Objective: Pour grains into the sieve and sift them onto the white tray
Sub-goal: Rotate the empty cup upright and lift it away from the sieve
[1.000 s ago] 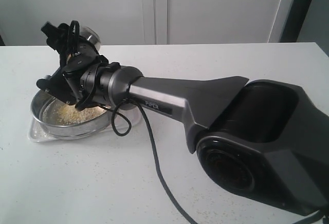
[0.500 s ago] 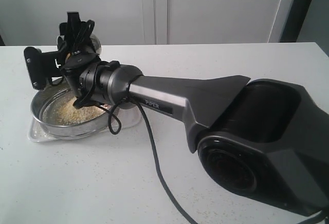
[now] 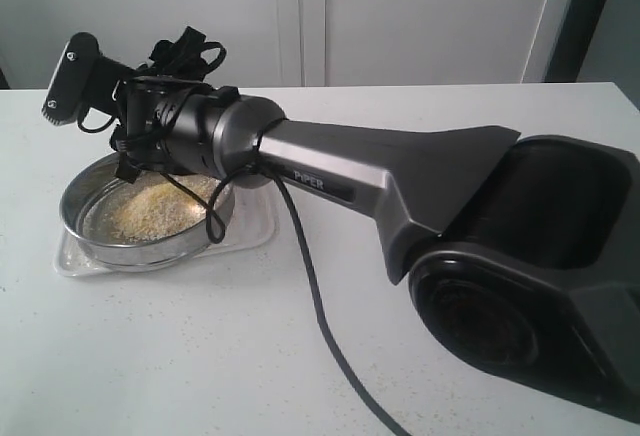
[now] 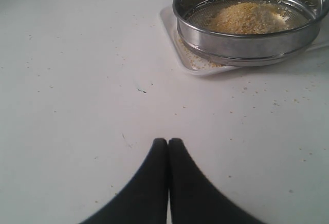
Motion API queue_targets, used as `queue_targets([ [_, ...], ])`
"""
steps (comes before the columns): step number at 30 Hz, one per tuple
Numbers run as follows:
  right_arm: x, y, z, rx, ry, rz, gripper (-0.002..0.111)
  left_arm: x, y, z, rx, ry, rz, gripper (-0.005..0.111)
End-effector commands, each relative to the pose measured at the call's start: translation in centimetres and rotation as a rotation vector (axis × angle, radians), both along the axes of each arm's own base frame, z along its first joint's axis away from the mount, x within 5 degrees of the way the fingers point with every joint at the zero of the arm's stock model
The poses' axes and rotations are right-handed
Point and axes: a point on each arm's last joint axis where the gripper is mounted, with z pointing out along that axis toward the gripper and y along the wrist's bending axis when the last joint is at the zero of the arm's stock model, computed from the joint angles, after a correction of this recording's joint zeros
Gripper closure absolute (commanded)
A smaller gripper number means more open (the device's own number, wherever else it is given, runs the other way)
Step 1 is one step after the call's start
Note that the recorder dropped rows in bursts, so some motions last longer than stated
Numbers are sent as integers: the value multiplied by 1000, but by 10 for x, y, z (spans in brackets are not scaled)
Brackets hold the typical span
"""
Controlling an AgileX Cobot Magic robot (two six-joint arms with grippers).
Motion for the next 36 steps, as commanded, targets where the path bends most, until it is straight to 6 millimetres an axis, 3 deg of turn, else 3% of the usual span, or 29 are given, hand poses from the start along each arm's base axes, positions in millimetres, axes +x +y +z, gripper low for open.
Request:
queue_targets([
  [1,-2,-6,18,106,68,-37,108,0,0,-1,-7,0,1,107],
  [9,2,-17,25,264,237,-100,108,0,0,-1,-7,0,1,107],
  [21,-4,-28,35,342,444,-78,108,0,0,-1,-7,0,1,107],
  [36,-21,-73,55,431,463,-73,108,0,0,-1,-7,0,1,107],
])
